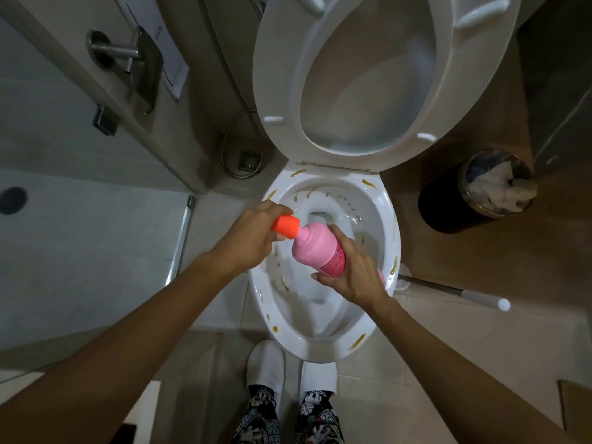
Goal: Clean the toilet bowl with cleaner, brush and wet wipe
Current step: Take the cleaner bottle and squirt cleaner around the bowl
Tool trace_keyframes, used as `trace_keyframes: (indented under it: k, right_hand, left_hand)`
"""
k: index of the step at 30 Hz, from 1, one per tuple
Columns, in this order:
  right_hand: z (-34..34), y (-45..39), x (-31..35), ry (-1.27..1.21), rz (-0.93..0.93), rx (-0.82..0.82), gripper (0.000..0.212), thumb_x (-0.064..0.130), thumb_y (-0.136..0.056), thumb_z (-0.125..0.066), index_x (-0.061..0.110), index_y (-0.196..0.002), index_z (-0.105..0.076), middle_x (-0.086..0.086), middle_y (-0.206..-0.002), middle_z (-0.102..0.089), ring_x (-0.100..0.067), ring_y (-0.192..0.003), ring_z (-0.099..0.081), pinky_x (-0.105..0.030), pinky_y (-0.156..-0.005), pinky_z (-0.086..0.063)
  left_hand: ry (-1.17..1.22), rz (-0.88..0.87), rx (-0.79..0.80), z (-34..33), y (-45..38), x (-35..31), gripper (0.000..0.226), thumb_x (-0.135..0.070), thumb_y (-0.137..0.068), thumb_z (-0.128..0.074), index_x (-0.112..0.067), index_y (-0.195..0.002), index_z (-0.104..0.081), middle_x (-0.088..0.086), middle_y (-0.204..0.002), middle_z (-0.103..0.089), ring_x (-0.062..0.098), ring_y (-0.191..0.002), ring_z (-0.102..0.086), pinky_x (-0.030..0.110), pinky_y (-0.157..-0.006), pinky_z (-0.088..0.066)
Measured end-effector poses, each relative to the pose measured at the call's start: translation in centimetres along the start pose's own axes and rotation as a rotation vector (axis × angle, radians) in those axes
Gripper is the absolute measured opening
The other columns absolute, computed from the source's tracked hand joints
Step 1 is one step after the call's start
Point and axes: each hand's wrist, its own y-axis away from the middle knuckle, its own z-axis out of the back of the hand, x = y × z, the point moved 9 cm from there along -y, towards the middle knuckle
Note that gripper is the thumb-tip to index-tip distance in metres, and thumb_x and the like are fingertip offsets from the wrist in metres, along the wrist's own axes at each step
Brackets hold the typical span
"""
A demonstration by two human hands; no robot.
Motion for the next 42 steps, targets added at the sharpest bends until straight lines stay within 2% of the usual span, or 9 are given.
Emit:
trace_keyframes:
  k: [9,12,17,23,26,31,35,37,42]
  right_hand:
    - [-0.5,2.3,0.7,-0.047,0.083,-0.044,0.096,0.049,-0.069,-0.077,0.02,-0.148,-0.029,-0.005,-0.13,-0.058,-0.023,-0.106,-0.06,-0.044,-0.086,-0.054]
    - [-1.0,3.0,0.6,-0.068,0.068,-0.051,0.095,0.052,-0.071,-0.073,0.021,-0.148,-0.028,-0.006,-0.135,-0.056,-0.024,-0.111,-0.06,-0.047,-0.088,-0.053]
    - [-1.4,3.6,0.6,-0.061,0.063,-0.056,0.096,0.051,-0.071,-0.075,0.024,-0.149,-0.025,-0.006,-0.131,-0.057,-0.024,-0.109,-0.06,-0.048,-0.088,-0.053]
    - [-1.2,3.7,1.2,-0.053,0.082,-0.081,0.098,0.049,-0.07,-0.076,0.028,-0.15,-0.022,-0.005,-0.129,-0.058,-0.023,-0.106,-0.059,-0.046,-0.086,-0.053]
    - [-1.0,3.5,1.7,-0.049,0.102,-0.079,0.098,0.051,-0.071,-0.075,0.025,-0.15,-0.024,-0.004,-0.131,-0.057,-0.021,-0.107,-0.059,-0.043,-0.087,-0.053]
    - [-0.8,3.4,2.8,-0.031,0.13,-0.082,0.095,0.054,-0.072,-0.072,0.023,-0.149,-0.026,-0.003,-0.132,-0.056,-0.02,-0.107,-0.059,-0.043,-0.088,-0.053]
    - [-0.9,3.6,3.5,-0.018,0.147,-0.082,0.099,0.042,-0.069,-0.081,0.026,-0.149,-0.024,-0.003,-0.129,-0.058,-0.02,-0.105,-0.059,-0.043,-0.086,-0.053]
    - [-1.1,3.8,3.8,-0.015,0.162,-0.075,0.1,0.04,-0.069,-0.082,0.025,-0.149,-0.023,-0.003,-0.129,-0.058,-0.022,-0.104,-0.06,-0.044,-0.085,-0.053]
    - [-1.7,4.0,5.1,-0.002,0.177,-0.057,0.104,0.039,-0.067,-0.083,0.03,-0.149,-0.02,0.0,-0.128,-0.059,-0.022,-0.103,-0.06,-0.043,-0.085,-0.052]
  left_hand:
    - [0.054,-0.122,0.096,-0.9,1.9,-2.7,0.058,0.017,-0.069,-0.068,-0.017,-0.116,-0.065,-0.002,-0.115,-0.062,0.009,-0.101,-0.055,0.007,-0.085,-0.043]
    - [0.049,-0.082,0.116,-1.1,2.6,-2.6,0.067,-0.004,-0.07,-0.08,-0.019,-0.131,-0.055,-0.004,-0.132,-0.052,0.001,-0.11,-0.044,0.0,-0.089,-0.029]
    - [-0.037,0.06,0.074,-0.8,3.3,-1.5,0.061,-0.042,-0.079,-0.072,-0.015,-0.13,-0.053,0.004,-0.123,-0.058,0.018,-0.102,-0.058,0.022,-0.08,-0.04]
    - [0.043,-0.094,0.108,-1.2,3.9,-2.9,0.057,-0.012,-0.073,-0.08,-0.018,-0.124,-0.057,-0.003,-0.121,-0.059,0.012,-0.106,-0.055,0.024,-0.092,-0.042]
    - [0.071,-0.029,0.109,-1.0,4.3,-2.7,0.075,-0.027,-0.07,-0.083,-0.022,-0.135,-0.047,-0.008,-0.134,-0.048,0.007,-0.117,-0.046,0.016,-0.093,-0.032]
    - [-0.135,0.154,0.021,0.1,4.9,-1.6,0.055,-0.048,-0.086,-0.06,-0.013,-0.127,-0.05,0.008,-0.119,-0.06,0.025,-0.105,-0.057,0.029,-0.082,-0.042]
    - [-0.022,0.055,0.054,-0.3,6.0,-2.1,0.045,-0.022,-0.088,-0.065,-0.021,-0.131,-0.049,0.006,-0.121,-0.057,0.023,-0.105,-0.055,0.031,-0.088,-0.044]
    - [0.054,-0.012,0.032,0.0,6.7,-2.1,0.058,-0.016,-0.084,-0.07,-0.026,-0.136,-0.047,-0.002,-0.126,-0.052,0.011,-0.107,-0.049,0.017,-0.09,-0.037]
    - [0.025,0.007,-0.134,1.8,8.4,-1.7,0.056,-0.049,-0.083,-0.058,-0.021,-0.132,-0.054,-0.003,-0.121,-0.056,0.012,-0.103,-0.054,0.022,-0.086,-0.04]
